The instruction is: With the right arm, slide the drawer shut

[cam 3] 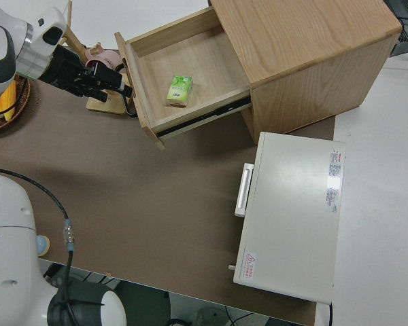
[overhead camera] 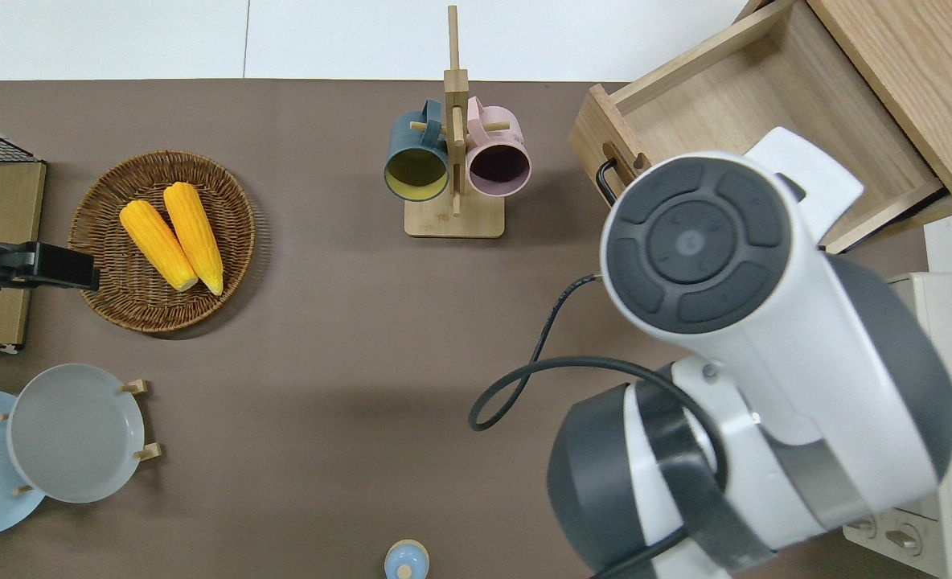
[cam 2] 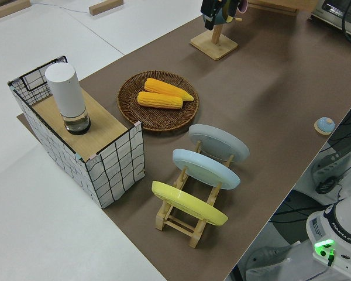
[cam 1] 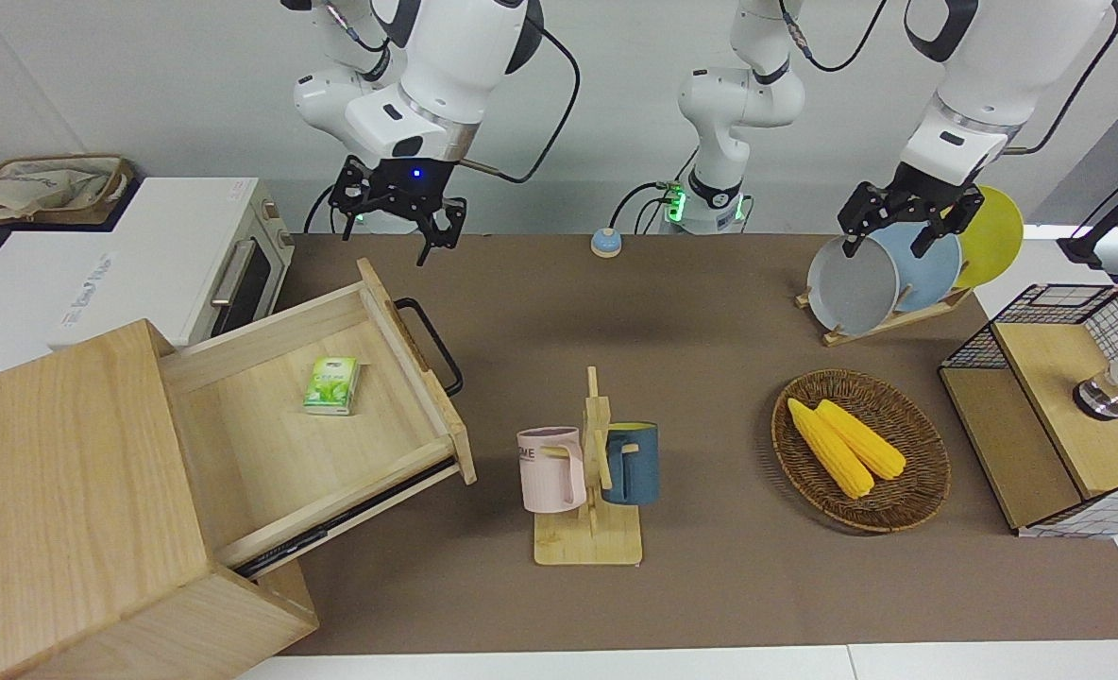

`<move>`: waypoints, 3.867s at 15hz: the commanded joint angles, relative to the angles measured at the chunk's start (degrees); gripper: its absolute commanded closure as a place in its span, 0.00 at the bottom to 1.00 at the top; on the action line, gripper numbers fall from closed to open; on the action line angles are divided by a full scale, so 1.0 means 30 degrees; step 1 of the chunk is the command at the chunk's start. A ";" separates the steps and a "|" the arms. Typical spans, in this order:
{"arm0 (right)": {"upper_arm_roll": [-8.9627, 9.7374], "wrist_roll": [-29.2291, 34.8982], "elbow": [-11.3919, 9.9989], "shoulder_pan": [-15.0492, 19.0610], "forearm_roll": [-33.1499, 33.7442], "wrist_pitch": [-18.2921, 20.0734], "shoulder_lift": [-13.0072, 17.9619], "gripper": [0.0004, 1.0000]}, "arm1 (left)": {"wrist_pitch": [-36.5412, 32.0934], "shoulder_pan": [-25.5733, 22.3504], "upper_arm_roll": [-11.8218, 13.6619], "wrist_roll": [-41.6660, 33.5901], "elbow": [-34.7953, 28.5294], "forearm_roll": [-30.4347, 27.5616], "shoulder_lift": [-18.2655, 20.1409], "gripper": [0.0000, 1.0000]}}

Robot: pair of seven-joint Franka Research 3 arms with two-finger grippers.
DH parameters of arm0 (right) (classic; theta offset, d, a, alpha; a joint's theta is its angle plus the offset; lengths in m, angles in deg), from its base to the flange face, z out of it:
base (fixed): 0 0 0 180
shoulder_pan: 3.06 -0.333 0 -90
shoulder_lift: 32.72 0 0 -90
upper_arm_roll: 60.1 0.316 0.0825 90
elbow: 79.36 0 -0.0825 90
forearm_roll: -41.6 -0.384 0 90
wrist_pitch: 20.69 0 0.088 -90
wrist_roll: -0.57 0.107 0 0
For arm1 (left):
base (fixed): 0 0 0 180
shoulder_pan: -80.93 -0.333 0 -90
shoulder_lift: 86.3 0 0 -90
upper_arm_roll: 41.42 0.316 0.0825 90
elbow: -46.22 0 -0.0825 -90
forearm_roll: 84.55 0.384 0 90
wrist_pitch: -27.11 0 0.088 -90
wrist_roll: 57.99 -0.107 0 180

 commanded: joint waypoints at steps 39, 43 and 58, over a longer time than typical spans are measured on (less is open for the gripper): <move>0.1463 -0.1483 -0.2922 -0.4148 1.4901 0.0654 -0.5232 0.59 | 0.0007 0.0329 0.0316 -0.0142 0.0390 0.0239 -0.0252 0.00; 0.1434 -0.2681 -0.0814 -0.3711 1.1418 0.0831 -0.4297 0.59 | 0.0007 0.0329 0.0316 -0.0142 0.0390 0.0239 -0.0252 0.00; -0.0878 -0.4878 0.1212 0.0918 -0.0773 -0.0574 -0.0927 0.59 | 0.0007 0.0329 0.0316 -0.0142 0.0390 0.0239 -0.0252 0.00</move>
